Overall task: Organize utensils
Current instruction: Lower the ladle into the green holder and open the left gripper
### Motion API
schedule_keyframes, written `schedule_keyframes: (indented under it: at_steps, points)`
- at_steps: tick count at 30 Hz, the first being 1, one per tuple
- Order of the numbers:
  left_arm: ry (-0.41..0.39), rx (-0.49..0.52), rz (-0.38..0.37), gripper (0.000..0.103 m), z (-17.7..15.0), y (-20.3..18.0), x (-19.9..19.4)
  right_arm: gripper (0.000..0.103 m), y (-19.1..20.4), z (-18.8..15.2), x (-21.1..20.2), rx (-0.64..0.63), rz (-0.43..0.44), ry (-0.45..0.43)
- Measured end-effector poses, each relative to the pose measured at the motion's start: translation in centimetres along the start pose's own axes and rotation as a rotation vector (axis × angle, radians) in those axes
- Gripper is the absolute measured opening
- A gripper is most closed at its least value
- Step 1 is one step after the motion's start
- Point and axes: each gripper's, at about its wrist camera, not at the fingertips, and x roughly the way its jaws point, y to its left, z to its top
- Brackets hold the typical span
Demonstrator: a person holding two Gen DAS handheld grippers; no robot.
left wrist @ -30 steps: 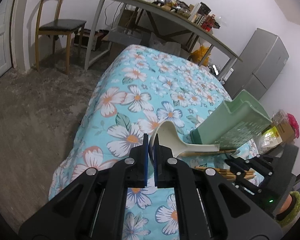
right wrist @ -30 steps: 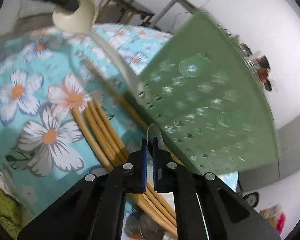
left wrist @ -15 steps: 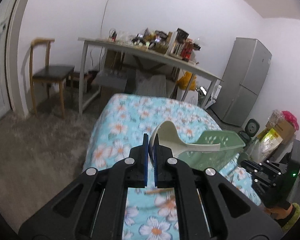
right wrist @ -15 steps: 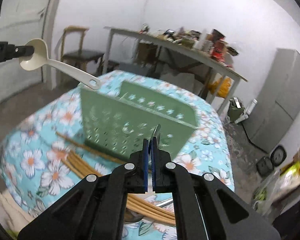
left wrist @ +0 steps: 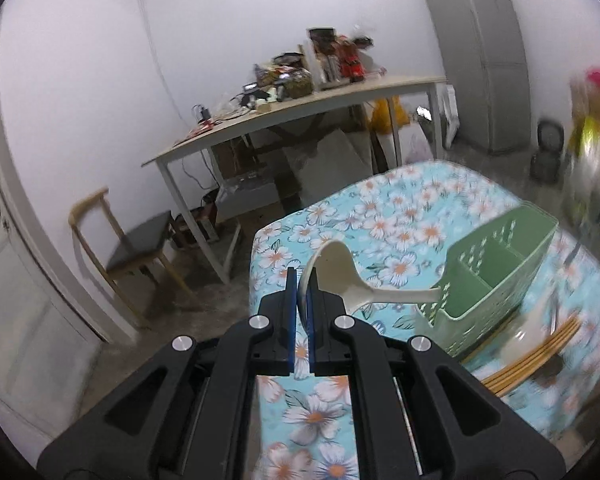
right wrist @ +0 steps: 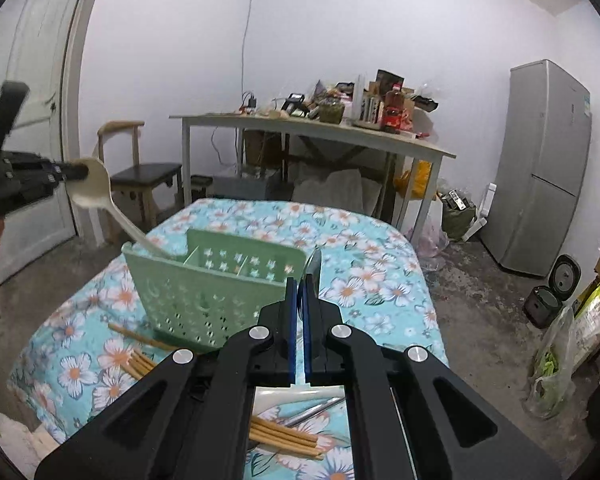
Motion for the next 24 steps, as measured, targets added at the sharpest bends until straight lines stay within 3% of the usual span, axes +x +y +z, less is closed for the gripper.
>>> schedule_keyframes:
  at_steps: [5, 8, 12, 15, 24]
  points:
    - [0.046, 0.100, -0.037, 0.005, 1.2, -2.4, 2.1, 0.003, -1.3, 0.9, -1.0, 0.022, -0.013, -0.045]
    - [0.084, 0.098, -0.113, 0.009, 1.6, -3.2, 3.3, 0.003, -2.0, 1.5, -1.7, 0.036, -0.017, -0.070]
    - [0.088, -0.028, -0.232, 0.040, 1.6, -2.8, 4.1, 0.003, -2.9, 2.4, -2.8, 0.060, -0.032, -0.114]
    - [0.056, -0.144, -0.292, 0.048, 1.2, -1.4, 3.9, 0.003, -3.5, 3.3, -3.4, 0.088, -0.015, -0.151]
    - [0.002, -0.318, -0.290, 0.071, -3.0, 1.7, 1.8, 0.003, -4.5, 7.9, -4.6, 0.160, 0.144, -0.274]
